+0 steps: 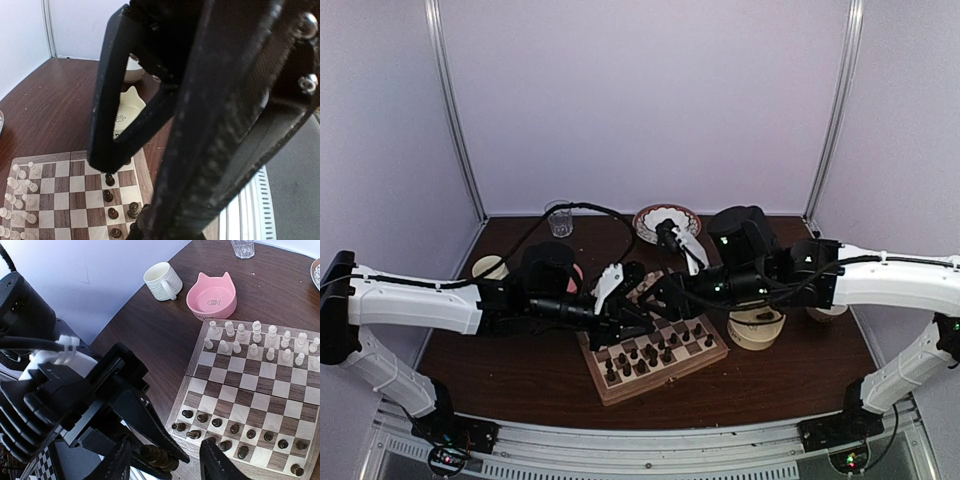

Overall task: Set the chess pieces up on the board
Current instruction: Pass from the left arm to the right

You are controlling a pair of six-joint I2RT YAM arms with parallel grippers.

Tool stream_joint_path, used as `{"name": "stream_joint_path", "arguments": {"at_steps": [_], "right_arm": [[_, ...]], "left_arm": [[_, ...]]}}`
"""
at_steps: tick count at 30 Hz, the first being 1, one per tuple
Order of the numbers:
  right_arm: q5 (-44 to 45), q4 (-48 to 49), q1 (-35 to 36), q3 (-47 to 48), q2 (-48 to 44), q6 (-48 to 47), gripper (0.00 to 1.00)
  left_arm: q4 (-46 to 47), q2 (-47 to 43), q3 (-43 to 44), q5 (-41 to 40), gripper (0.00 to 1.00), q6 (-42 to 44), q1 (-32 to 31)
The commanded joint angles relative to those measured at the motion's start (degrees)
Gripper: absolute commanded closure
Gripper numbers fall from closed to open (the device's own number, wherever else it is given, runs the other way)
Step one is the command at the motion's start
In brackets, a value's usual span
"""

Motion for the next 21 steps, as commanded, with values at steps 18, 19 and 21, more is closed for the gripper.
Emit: {"name": "stream_joint_path", "arguments": {"at_steps": [18,19,21], "right_arm": [[6.41,-7.32,1.34,1.67,0.48,0.40,0.77],[5.91,-7.25,1.39,1.75,0.60,0.45,0.77],[5.19,-7.05,1.34,1.77,0.86,0.48,0.80]], "left_arm": [[0.87,-0.23,1.73,-3.05,1.00,1.39,-0.34],[0.84,-0.24,1.78,-3.11,1.00,1.39,-0.33],[0.82,-0.18,1.73,-3.23,1.00,1.39,-0.35]]}}
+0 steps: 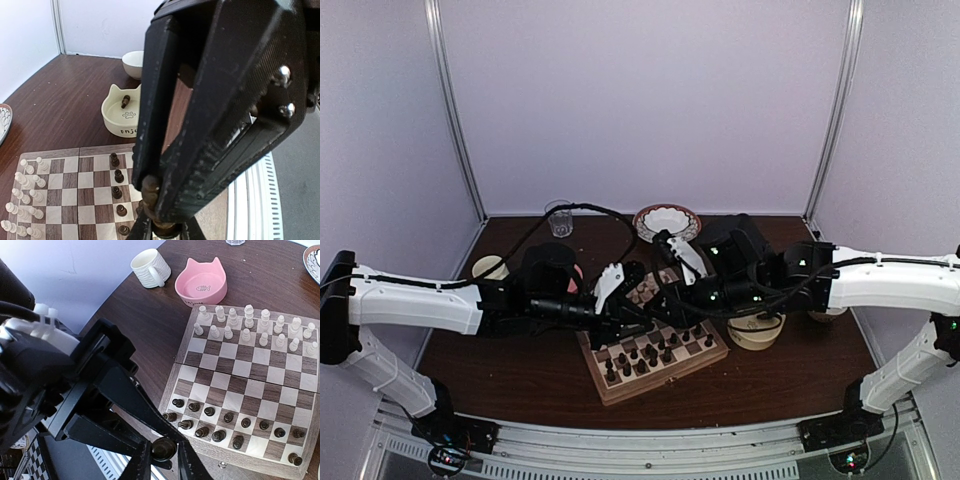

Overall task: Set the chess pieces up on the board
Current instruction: Pass from the left arm to the right

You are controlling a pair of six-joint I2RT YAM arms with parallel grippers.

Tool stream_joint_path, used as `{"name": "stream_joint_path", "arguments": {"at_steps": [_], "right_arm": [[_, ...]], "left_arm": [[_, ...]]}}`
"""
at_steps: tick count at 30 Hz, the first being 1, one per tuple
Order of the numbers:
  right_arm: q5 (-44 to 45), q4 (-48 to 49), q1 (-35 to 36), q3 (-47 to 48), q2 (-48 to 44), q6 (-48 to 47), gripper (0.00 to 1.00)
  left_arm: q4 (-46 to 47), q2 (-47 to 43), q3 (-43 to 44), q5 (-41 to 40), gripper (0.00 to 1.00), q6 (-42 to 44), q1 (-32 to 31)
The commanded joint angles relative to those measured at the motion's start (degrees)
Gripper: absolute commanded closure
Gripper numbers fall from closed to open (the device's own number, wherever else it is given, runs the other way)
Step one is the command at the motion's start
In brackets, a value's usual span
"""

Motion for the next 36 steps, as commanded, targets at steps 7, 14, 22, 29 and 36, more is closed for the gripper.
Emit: {"name": "stream_joint_path", "arguments": {"at_steps": [7,14,22,29,36], "right_arm": [[1.71,-4.37,0.04,1.33,-1.06,-0.34,0.91],[2.84,-4.94,-0.03,1.03,-1.71,-1.16,0.93],[1.04,-2.94,-0.01,1.58,-1.59,-1.43,0.65],[-1.02,-2.70,0.06,3.27,0.72,-1.65,0.60],[-1.27,-3.45,0.12,3.83,1.63,-1.76,0.63]], "left_arm": [[0.98,-0.41,1.82,-0.84,1.00,1.17,-0.27],[1.38,-0.32,1.69,-0.62,1.00,1.17,-0.29],[1.05,0.40,2.06,-0.24,1.00,1.17,-0.41],[0.97,0.75,2.32,0.09,1.00,1.25,-0.51],[0.48,1.10,2.67,0.02,1.00,1.26,-0.57]]}}
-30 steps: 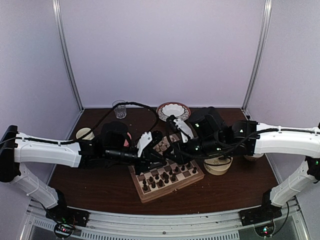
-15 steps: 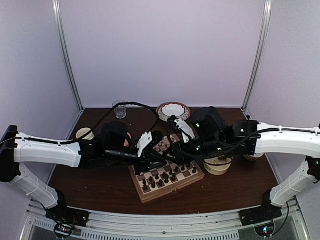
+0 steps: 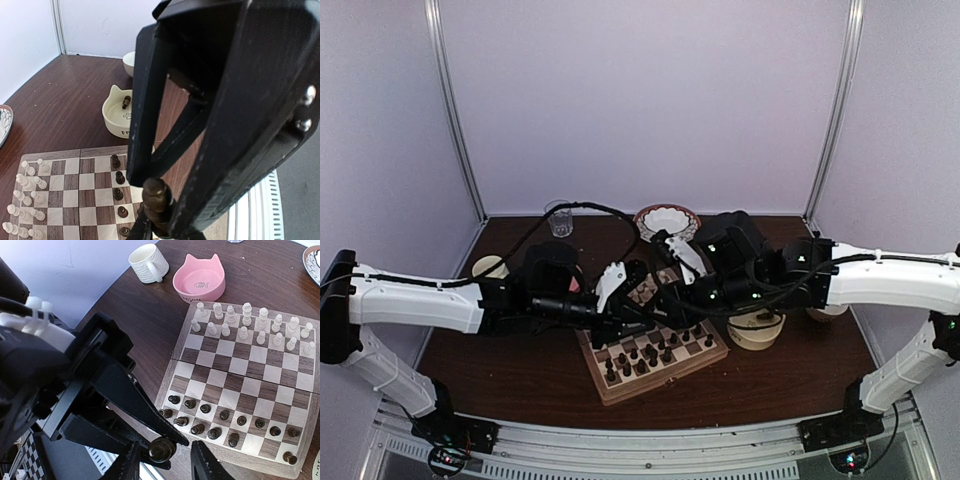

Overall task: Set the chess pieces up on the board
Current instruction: Pass from the left arm to the right, then place the bishop on c8.

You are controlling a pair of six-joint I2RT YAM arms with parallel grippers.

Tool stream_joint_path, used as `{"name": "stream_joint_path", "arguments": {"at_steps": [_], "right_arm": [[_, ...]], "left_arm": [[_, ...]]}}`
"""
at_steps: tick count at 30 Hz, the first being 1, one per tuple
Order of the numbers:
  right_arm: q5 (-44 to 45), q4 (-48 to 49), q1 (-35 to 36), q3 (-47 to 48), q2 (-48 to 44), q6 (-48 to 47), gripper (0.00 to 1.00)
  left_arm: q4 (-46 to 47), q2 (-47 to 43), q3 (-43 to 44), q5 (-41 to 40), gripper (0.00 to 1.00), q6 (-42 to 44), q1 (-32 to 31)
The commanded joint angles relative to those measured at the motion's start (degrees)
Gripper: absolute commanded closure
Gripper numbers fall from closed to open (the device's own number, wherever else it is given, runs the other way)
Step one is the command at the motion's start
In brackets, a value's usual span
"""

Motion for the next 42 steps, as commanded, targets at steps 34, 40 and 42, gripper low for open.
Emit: {"name": "stream_joint_path", "arguments": {"at_steps": [34,40,42], "right_arm": [[16.73,4.40,-0.32,-16.62,-3.67,-2.11,1.00],[17.50,14.90,-0.27,-21.21,-0.99,-4.15,0.98],[18.00,17.37,-0.28,-22.40,-0.49,-4.59,0.98]], "left_arm": [[6.00,-8.16,-5.99,-12.48,0.29,-9.47,4.73],[6.95,-10.84,-8.10,-16.92,0.29,-9.33,4.78],[7.08,-11.13,-8.22,-17.07,0.29,-9.32,4.78]]}}
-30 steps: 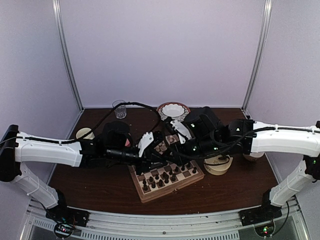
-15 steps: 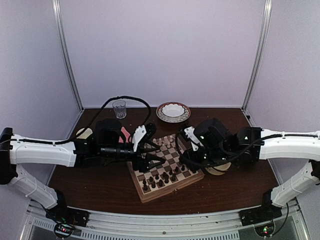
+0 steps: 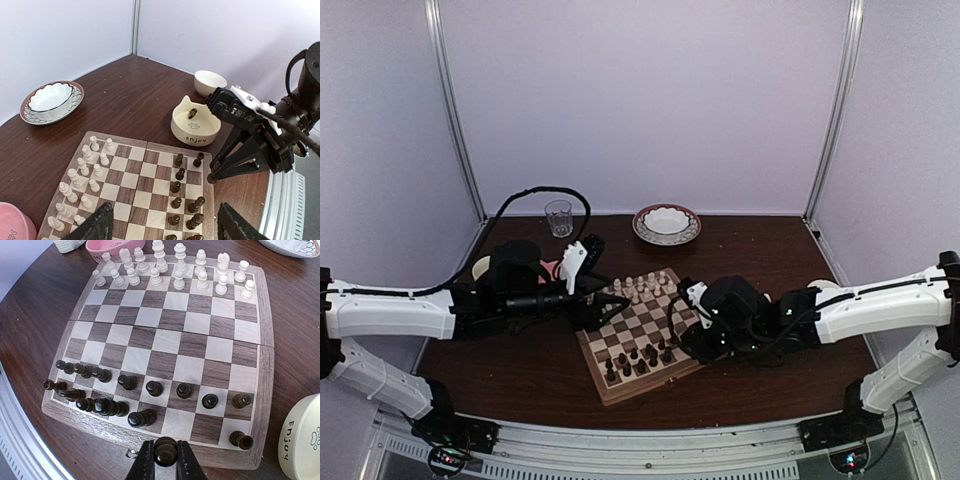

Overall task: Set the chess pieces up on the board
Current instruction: Place the bishop on c8.

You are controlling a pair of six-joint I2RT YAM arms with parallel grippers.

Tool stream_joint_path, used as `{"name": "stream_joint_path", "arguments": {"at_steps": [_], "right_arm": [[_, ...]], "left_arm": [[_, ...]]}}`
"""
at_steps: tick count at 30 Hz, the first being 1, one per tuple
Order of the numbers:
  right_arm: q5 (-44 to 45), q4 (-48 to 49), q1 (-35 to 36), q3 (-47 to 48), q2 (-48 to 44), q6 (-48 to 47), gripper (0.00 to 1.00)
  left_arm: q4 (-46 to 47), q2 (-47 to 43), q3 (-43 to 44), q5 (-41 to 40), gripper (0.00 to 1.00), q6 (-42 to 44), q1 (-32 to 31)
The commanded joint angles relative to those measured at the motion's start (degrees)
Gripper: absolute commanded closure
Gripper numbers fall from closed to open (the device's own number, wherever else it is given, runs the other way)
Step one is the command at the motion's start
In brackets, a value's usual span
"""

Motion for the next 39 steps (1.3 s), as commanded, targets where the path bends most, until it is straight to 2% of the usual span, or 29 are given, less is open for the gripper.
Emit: {"name": "stream_joint_path", "arguments": {"at_steps": [1,6,16,32,39], "right_arm": [[2.69,9.46,-0.29,-2.23,1.25,-1.85,0.99],[3.67,10.08,-0.24,-2.42,3.38,-1.65,0.99],[4.38,12.41,-0.24,-3.90,6.84,-1.17,0.99],[4.77,13.17,-0.29,-4.09,10.30,-0.46,0.98],[4.27,12.91,-0.20,-4.52,10.29,0.04,0.95]], "left_arm": [[3.74,-1.83,-0.76,-3.08,0.29,-0.61,0.33],[2.90,-2.07,-0.65,-3.43,0.30,-0.50,0.36],[2.09,-3.96,-1.70,-10.20,0.30,-0.82,0.34],[1.82,-4.31,-1.66,-9.88,0.30,-0.42,0.29],[1.80,-4.31,-1.62,-9.43,0.30,-0.16,0.29]]}}
